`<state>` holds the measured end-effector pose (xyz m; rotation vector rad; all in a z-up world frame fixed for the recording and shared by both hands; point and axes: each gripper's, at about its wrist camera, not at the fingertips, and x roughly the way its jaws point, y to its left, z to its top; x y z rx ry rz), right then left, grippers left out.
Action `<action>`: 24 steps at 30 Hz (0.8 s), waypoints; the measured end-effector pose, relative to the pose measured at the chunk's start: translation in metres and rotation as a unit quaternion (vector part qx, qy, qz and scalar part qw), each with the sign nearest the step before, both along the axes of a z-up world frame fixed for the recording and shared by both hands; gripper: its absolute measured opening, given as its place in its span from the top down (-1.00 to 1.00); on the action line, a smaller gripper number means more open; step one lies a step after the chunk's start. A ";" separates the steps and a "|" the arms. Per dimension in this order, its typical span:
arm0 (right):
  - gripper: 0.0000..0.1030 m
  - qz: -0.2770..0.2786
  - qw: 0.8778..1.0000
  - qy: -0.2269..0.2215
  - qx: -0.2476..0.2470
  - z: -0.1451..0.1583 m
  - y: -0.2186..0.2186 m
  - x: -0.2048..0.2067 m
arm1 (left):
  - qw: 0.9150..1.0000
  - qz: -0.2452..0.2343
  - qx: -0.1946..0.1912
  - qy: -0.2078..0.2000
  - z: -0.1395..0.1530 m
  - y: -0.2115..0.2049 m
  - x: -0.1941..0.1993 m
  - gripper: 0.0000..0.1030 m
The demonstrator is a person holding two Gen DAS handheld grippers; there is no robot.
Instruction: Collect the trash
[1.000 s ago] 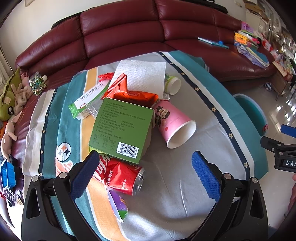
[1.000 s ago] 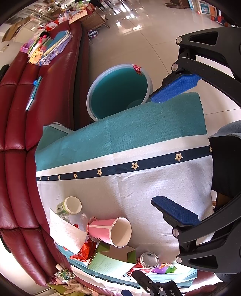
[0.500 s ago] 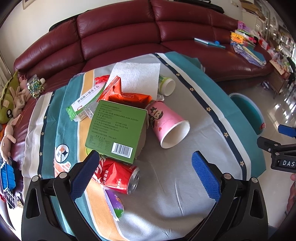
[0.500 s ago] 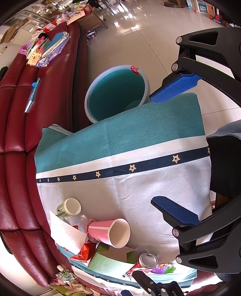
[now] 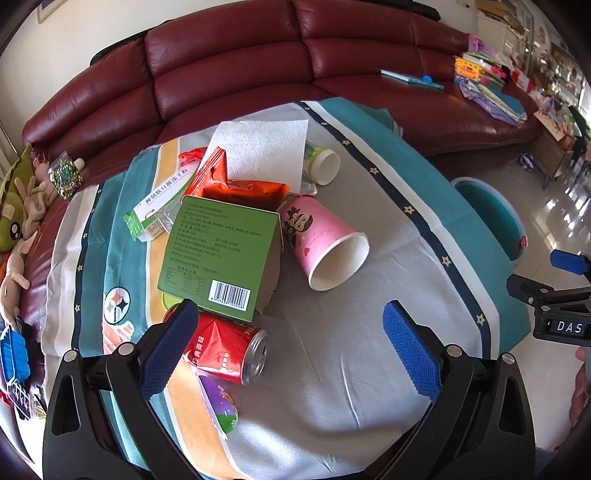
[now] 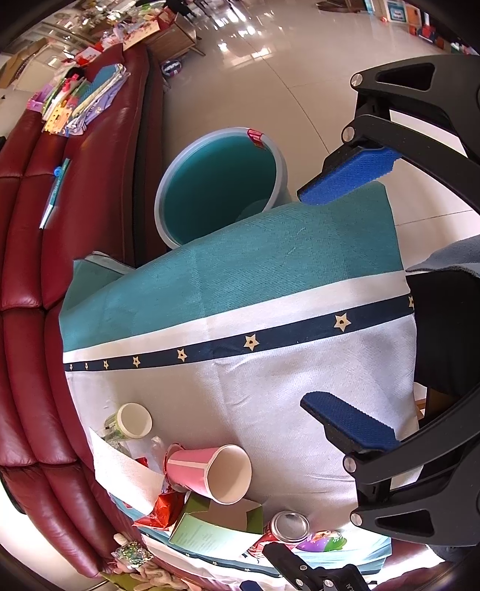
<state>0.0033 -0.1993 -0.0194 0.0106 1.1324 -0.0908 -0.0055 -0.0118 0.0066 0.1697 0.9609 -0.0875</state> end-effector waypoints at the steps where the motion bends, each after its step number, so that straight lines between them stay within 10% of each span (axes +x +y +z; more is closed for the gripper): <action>1: -0.88 0.000 1.000 0.001 0.001 -0.001 0.000 0.000 | 1.000 -0.001 0.000 0.000 -0.001 0.000 0.000 -0.94; 24: -0.88 0.015 0.998 0.030 0.061 -0.036 0.006 0.029 | 0.989 0.105 -0.066 0.085 -0.052 0.074 0.044 -0.93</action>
